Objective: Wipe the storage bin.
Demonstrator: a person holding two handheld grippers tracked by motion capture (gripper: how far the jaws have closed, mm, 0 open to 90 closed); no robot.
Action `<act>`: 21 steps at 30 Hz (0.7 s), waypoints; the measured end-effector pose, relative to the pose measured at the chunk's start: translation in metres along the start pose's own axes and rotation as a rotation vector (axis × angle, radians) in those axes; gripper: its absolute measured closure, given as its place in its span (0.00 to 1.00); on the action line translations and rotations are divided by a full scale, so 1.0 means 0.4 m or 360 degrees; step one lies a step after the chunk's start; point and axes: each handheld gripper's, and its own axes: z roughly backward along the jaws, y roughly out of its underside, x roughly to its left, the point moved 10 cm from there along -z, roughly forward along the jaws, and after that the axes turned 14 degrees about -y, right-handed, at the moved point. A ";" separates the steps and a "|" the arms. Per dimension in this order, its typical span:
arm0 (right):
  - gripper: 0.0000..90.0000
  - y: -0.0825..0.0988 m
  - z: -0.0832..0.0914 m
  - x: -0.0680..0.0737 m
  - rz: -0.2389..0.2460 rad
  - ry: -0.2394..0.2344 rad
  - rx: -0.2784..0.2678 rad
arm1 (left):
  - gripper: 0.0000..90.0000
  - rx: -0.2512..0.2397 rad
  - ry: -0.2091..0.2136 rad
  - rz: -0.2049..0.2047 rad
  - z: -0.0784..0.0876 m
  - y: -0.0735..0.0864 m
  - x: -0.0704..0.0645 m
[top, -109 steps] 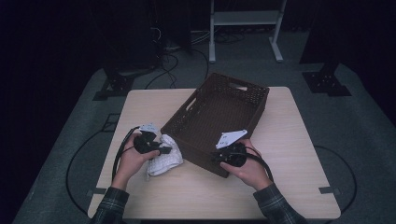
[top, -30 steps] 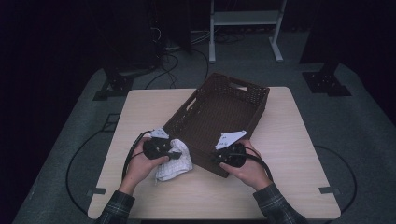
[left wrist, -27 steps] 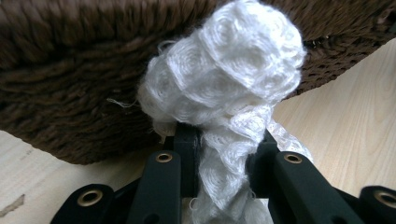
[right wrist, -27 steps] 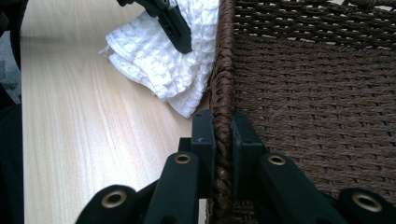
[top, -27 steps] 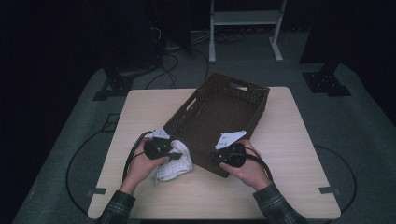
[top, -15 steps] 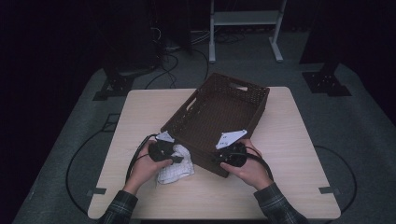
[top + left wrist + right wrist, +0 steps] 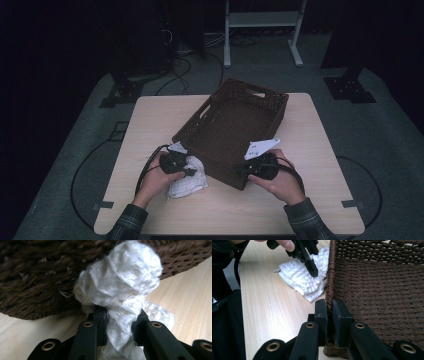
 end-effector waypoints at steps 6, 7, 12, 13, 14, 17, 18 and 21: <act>0.92 0.000 -0.005 0.001 0.0003 0.0007 0.0007 | 0.79 -0.0096 0.0038 0.0011 0.039 -0.030 -0.013; 0.92 0.000 -0.005 0.001 0.0003 0.0007 0.0007 | 0.79 -0.0096 0.0038 0.0011 0.039 -0.030 -0.013; 0.92 -0.010 -0.019 0.006 0.0014 0.0023 0.0001 | 0.79 -0.0194 0.0048 0.0010 0.087 -0.059 -0.021; 0.92 -0.012 -0.022 0.007 0.0019 0.0025 0.0002 | 0.79 -0.0211 0.0049 0.0013 0.096 -0.063 -0.021; 0.91 -0.013 -0.025 0.007 0.0022 0.0027 0.0001 | 0.79 -0.0226 0.0043 0.0004 0.105 -0.066 -0.020; 0.91 -0.015 -0.027 0.008 0.0026 0.0027 0.0002 | 0.79 -0.0298 0.0070 0.0021 0.133 -0.083 -0.023; 0.91 -0.015 -0.028 0.008 0.0025 0.0026 0.0002 | 0.79 -0.0323 0.0077 0.0021 0.142 -0.090 -0.023; 0.91 -0.015 -0.028 0.009 0.0023 0.0026 -0.0001 | 0.79 -0.0407 0.0118 0.0033 0.169 -0.111 -0.028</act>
